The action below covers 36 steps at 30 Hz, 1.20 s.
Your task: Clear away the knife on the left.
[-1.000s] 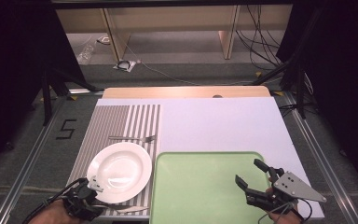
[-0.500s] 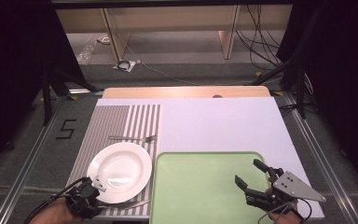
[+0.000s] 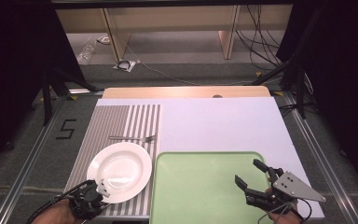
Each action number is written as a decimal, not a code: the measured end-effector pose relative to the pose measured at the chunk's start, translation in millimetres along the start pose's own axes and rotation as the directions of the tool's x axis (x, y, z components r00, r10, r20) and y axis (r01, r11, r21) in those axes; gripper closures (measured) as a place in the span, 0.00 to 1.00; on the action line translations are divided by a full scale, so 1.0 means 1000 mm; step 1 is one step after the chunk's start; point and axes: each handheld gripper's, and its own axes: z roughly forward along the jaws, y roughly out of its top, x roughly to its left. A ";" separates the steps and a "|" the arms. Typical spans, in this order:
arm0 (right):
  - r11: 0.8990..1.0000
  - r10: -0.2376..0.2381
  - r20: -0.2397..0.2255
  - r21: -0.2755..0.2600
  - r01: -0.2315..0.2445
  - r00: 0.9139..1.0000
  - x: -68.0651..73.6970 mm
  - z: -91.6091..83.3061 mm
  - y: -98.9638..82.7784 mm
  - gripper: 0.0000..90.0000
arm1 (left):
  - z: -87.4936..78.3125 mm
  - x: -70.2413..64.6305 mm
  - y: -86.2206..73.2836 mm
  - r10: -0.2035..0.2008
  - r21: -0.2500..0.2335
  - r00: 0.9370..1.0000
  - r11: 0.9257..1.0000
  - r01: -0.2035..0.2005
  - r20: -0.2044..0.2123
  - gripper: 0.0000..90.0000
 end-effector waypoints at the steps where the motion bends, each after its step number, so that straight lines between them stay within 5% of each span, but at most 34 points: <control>1: 1.000 -0.001 0.000 -0.001 0.001 1.000 0.000 0.000 0.000 0.23 | 0.000 0.000 0.000 0.005 -0.001 1.000 1.000 -0.005 -0.002 0.85; 10: 1.000 0.004 -0.001 0.001 -0.004 1.000 0.000 0.001 0.000 0.23 | -0.001 -0.007 0.002 0.085 0.014 0.996 0.996 -0.084 -0.042 0.87; 16: 1.000 0.007 -0.001 0.000 -0.007 1.000 0.000 0.001 0.000 0.24 | -0.001 -0.006 -0.001 0.089 -0.025 0.996 0.996 -0.088 0.000 0.87; 36: 1.000 0.006 0.001 0.005 -0.006 1.000 0.000 0.001 -0.001 0.24 | -0.013 -0.011 -0.004 0.104 -0.038 0.994 0.994 -0.104 0.018 0.87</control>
